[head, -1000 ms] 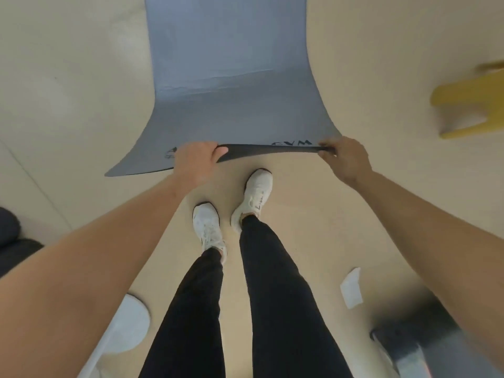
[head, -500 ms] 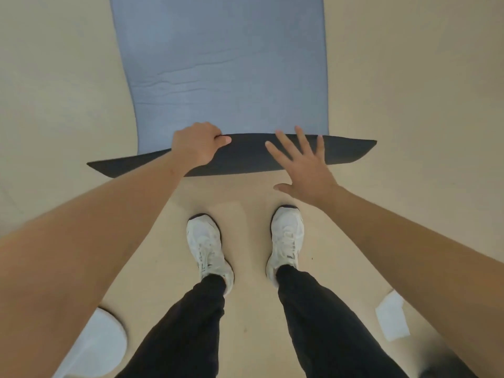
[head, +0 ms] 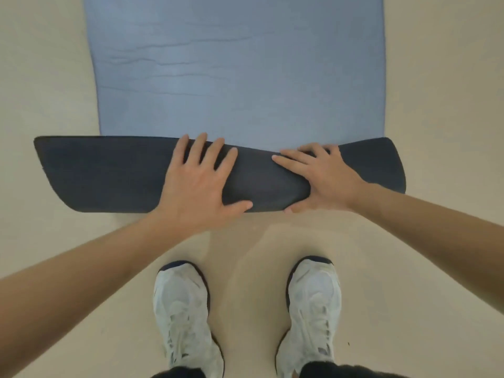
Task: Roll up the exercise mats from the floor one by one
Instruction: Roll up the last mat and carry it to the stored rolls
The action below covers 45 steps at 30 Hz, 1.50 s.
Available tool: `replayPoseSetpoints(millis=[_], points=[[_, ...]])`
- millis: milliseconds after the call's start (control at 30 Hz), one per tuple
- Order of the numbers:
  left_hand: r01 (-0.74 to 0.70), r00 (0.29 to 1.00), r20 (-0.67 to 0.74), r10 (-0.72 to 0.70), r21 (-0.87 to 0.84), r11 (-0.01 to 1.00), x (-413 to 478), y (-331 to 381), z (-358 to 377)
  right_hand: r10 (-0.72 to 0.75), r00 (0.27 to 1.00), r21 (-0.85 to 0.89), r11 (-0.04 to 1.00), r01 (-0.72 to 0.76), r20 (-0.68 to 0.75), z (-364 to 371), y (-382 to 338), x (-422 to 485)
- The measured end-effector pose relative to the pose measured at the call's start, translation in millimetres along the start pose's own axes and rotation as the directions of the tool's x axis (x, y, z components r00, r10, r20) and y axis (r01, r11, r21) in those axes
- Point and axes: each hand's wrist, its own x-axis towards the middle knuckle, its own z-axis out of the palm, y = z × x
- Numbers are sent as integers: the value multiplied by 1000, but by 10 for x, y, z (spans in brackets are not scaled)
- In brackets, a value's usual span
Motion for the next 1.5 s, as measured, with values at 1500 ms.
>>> replayPoseSetpoints(millis=[1500], points=[[-171, 870, -485, 91, -123, 978, 586, -492, 54, 150, 985, -32, 988, -153, -80, -678, 403, 818]])
